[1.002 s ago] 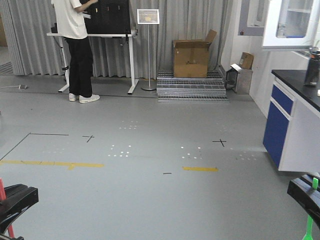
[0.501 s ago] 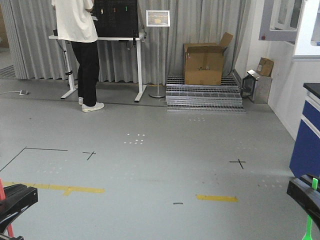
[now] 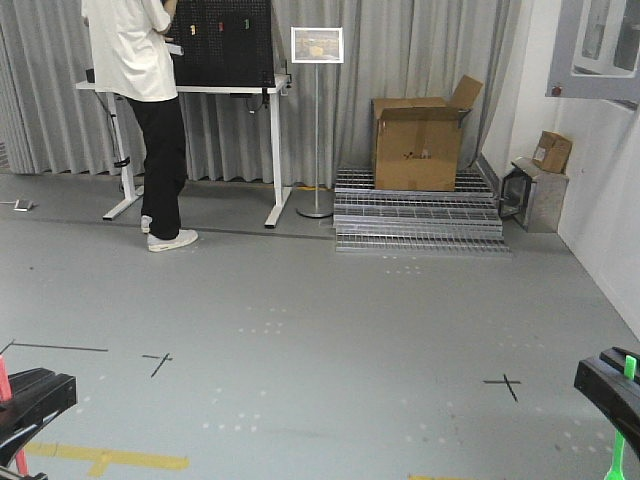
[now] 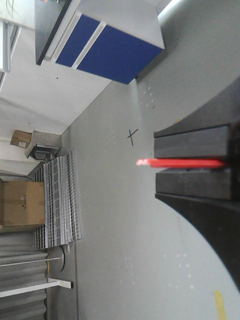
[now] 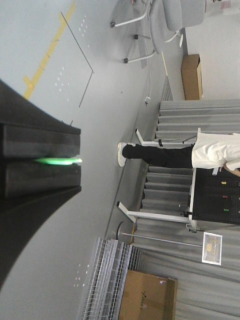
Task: Sort red and green spoons into left cabinet
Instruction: 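Drive the base across the floor toward the grey cabinet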
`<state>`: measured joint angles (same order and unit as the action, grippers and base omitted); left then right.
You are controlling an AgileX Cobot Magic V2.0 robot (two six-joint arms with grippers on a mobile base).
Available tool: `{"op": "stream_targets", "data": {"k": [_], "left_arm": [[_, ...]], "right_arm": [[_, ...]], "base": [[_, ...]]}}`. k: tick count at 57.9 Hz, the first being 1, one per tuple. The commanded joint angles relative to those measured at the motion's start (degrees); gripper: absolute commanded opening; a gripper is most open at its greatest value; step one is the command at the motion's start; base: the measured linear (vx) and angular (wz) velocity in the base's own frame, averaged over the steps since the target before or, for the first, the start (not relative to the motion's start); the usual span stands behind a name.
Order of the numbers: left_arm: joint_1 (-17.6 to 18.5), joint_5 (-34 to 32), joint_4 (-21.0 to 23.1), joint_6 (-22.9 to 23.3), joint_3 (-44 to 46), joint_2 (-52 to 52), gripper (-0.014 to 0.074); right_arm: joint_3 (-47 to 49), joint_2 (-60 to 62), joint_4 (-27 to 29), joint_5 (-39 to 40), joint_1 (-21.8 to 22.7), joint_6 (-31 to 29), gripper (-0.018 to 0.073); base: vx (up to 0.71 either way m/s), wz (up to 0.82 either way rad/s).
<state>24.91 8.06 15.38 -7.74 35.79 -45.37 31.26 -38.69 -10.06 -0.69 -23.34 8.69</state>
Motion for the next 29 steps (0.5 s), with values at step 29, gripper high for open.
{"op": "stream_targets", "data": {"k": [29], "left_arm": [[0.25, -4.50, 0.32, 0.05, 1.79, 0.31, 0.0000]], "right_arm": [[1.74, 0.15, -0.10, 4.98, -0.16, -0.33, -0.0001]], "base": [[0.60, 0.07]]}}
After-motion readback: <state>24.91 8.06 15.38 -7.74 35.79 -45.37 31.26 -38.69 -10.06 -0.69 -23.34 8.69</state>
